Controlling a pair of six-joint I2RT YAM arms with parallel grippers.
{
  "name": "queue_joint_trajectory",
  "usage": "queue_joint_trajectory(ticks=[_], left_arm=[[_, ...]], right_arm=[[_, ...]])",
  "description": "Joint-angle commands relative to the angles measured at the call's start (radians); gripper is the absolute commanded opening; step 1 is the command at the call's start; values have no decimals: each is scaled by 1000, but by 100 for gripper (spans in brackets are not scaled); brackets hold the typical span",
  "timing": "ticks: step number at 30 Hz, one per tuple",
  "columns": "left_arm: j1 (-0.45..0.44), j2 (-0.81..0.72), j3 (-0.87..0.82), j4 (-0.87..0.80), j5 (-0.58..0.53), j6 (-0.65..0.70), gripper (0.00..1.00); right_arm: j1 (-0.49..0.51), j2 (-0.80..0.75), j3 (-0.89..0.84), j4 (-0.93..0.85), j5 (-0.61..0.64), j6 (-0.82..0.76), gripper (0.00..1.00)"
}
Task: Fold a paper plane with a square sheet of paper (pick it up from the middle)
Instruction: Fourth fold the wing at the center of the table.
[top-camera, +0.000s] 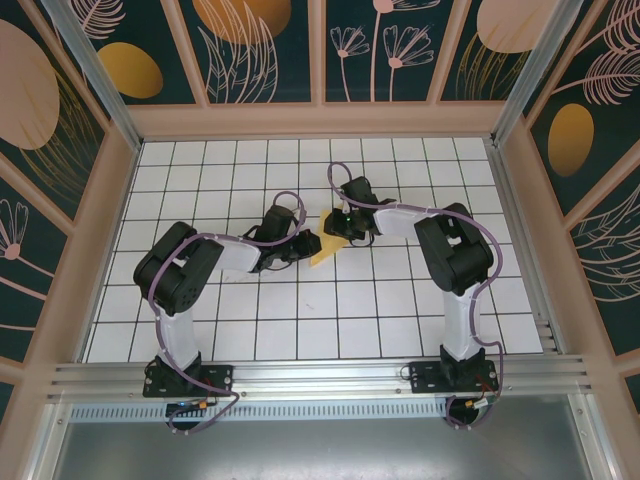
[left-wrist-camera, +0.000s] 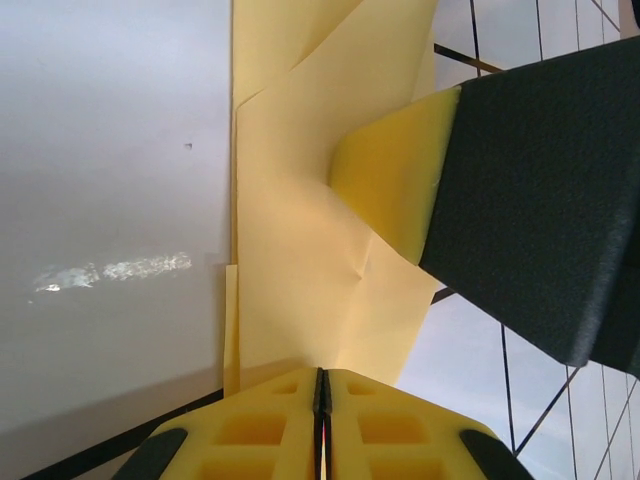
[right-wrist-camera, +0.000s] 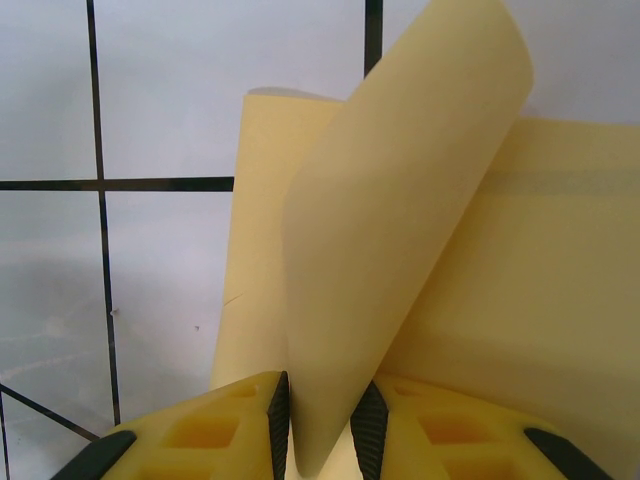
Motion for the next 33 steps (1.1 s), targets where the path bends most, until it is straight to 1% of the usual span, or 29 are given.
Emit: queue_joint_trajectory(ticks=[1,10,20,28,33], left_arm=[[-5,20,20,-32,-4,25,11],[-4,16,13,-22,22,22,11],[-6,0,9,17,70,12,15],[-4,19,13,-17,35,11,13],[-6,22,14,-62,-12,15,11]], right_arm=[[-3,132,-51,-125,116,3,28],[-1,144,-48,-132,115,-13,28],[2,150,-48,-133,112,-27,28],[2,149,-49,-133,110,-24,28],[2,144,-44,-130,102,-22,28]])
